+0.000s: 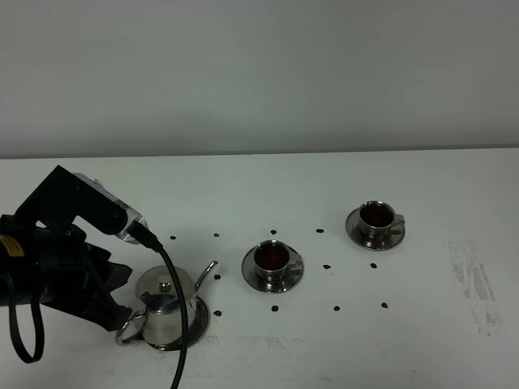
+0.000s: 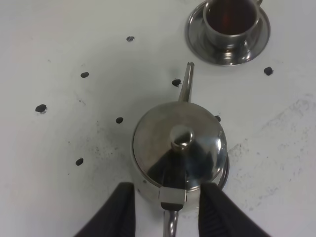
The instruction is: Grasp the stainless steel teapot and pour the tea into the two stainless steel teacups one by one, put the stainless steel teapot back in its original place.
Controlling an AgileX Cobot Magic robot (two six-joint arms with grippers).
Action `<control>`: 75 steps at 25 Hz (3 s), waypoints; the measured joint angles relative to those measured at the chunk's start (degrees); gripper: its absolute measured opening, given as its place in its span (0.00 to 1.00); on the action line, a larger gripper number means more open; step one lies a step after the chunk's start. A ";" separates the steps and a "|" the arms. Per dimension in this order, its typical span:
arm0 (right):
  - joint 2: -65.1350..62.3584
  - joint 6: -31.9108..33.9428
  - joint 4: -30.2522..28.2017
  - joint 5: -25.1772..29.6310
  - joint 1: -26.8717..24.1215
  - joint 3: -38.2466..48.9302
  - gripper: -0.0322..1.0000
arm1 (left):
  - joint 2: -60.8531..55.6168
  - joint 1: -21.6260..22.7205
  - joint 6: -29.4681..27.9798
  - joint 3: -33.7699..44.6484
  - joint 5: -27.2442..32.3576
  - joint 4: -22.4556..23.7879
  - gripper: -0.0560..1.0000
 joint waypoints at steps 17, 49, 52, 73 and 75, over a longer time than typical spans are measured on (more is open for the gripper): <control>0.00 0.00 0.00 0.00 0.00 0.00 0.25 | -16.01 8.81 -18.68 0.00 15.92 0.02 0.38; 0.00 0.00 0.00 0.00 0.00 0.00 0.25 | -67.09 19.92 -34.17 18.78 40.13 10.28 0.38; 0.00 0.00 0.00 0.00 0.00 0.00 0.25 | -69.00 19.92 -33.99 18.89 39.52 10.28 0.38; 0.00 0.00 0.00 0.00 0.00 0.00 0.25 | -72.92 19.92 -32.68 18.92 39.43 9.05 0.38; 0.00 0.00 0.00 0.00 0.00 0.00 0.25 | -72.92 19.92 -32.68 18.92 39.43 9.05 0.38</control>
